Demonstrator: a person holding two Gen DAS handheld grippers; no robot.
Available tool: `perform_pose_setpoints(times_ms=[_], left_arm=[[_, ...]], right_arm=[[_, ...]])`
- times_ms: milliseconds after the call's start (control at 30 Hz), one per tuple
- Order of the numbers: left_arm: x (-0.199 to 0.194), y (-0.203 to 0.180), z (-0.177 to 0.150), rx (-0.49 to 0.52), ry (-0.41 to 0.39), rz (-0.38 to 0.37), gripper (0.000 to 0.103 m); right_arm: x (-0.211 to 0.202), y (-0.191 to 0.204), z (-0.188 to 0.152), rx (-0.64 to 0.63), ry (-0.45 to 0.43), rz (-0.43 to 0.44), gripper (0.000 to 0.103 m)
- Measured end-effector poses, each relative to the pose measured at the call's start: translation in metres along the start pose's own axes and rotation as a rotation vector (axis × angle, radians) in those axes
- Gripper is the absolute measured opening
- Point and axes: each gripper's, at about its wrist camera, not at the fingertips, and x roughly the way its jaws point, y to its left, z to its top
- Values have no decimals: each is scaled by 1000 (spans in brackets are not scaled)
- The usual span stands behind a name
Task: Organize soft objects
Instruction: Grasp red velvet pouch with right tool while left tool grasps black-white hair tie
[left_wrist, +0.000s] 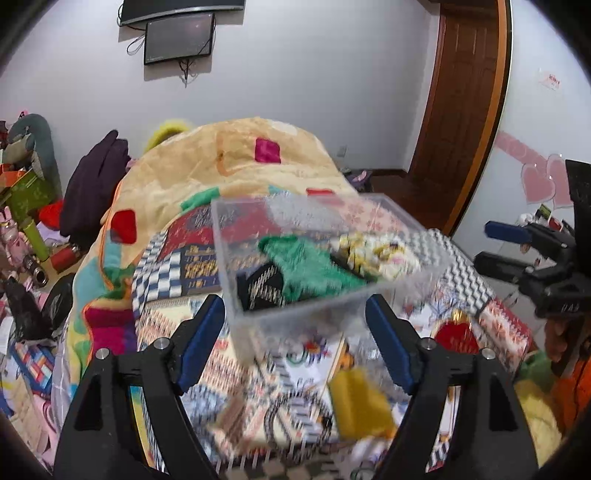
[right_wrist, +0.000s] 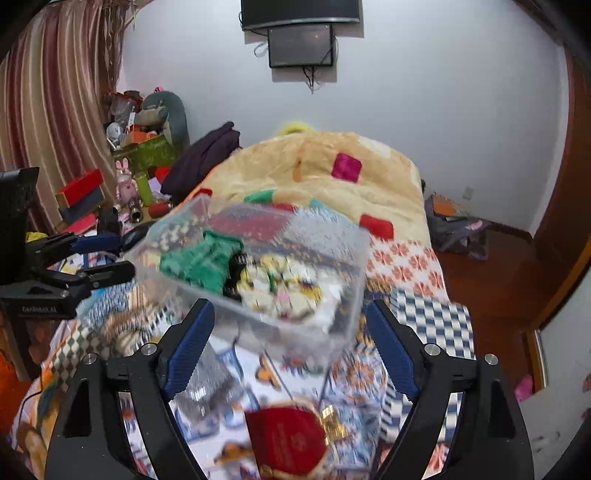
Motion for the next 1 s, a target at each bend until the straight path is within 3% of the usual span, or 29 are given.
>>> perform_pose_setpoints(times_ms=[367,467,633,767,833,900,1000], left_arm=[[3,14,-58,-51,114,39,78],[6,19,-70,-81,142,38,71],[12,23,-79,-88,162,42,57],[14,22,-82,-70,165,48,44],[15,21,-82,-63,162,45,32],[15,19,-83,-53,160,49,22],[16,18,-84,-43,161,45,6]], right_arm=[[25,-14,-67,64,204,12,82],[30,-13,-75,72,233,18,82],[38,-11,-83,59,271,25,66],[43,-4,-85,39,300,29,44],[42,-2,-86,33,292,24,38],[41,-4,-85,35,283,31,24],[39,-6,-83,37,266,26,18]])
